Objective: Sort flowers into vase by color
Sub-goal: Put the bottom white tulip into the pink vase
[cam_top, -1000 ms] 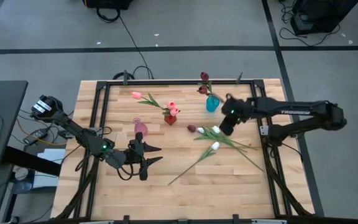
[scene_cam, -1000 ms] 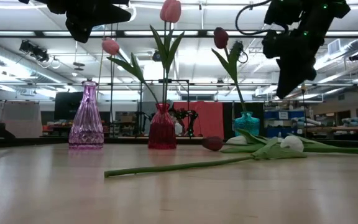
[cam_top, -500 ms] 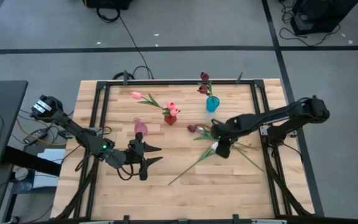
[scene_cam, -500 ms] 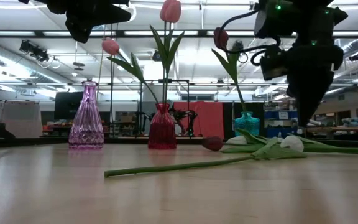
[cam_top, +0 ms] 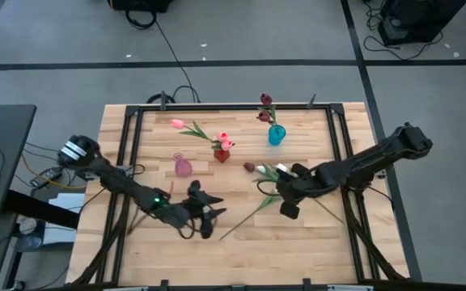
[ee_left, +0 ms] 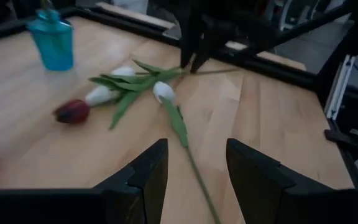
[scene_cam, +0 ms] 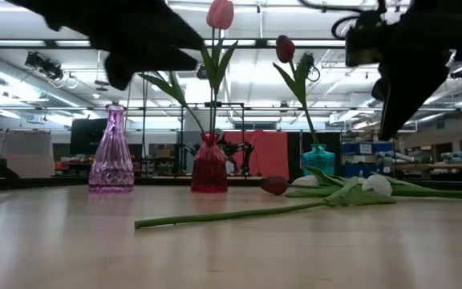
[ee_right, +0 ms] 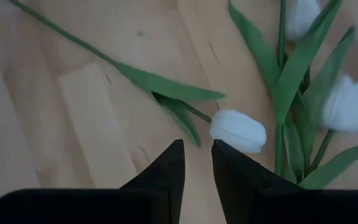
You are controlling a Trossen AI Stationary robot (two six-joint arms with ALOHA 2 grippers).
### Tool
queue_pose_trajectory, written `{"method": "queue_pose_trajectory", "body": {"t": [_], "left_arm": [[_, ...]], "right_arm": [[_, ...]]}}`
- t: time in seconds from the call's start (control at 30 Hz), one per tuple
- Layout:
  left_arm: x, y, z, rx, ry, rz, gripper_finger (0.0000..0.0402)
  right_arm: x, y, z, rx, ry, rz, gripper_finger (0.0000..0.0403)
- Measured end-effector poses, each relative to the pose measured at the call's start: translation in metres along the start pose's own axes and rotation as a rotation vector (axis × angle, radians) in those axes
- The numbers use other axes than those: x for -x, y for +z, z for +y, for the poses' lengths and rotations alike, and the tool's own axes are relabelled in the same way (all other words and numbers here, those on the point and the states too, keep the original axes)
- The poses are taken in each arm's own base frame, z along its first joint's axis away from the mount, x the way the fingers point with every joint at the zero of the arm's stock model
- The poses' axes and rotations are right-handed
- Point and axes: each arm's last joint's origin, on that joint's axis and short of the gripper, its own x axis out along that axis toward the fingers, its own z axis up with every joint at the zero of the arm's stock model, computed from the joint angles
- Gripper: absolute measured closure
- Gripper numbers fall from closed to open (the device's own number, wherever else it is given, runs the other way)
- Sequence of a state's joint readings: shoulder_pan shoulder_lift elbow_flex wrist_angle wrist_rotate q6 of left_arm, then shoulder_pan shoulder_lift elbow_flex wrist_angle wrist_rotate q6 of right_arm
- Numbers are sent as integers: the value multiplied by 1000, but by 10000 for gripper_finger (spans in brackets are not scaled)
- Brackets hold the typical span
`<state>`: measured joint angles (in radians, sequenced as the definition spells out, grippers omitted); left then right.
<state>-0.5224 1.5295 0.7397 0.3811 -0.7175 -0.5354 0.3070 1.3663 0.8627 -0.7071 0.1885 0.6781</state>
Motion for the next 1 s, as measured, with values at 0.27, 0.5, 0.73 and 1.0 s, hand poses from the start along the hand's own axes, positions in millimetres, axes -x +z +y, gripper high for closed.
{"method": "queue_pose_trajectory", "body": {"t": [0.27,0.5,0.73,1.0], "left_arm": [[-54,-19,-29,-21,-32,119,234],[-111,-32,-29,-71,71,209,234],[-148,-41,-14,-56,113,266,234],[-159,-45,-4,-10,91,298,234]], "right_arm": [[11,-6,17,42,36,-114,310],[13,0,20,25,-19,-249,310],[14,0,22,42,-18,-275,310],[14,-1,24,66,-23,-279,310]]}}
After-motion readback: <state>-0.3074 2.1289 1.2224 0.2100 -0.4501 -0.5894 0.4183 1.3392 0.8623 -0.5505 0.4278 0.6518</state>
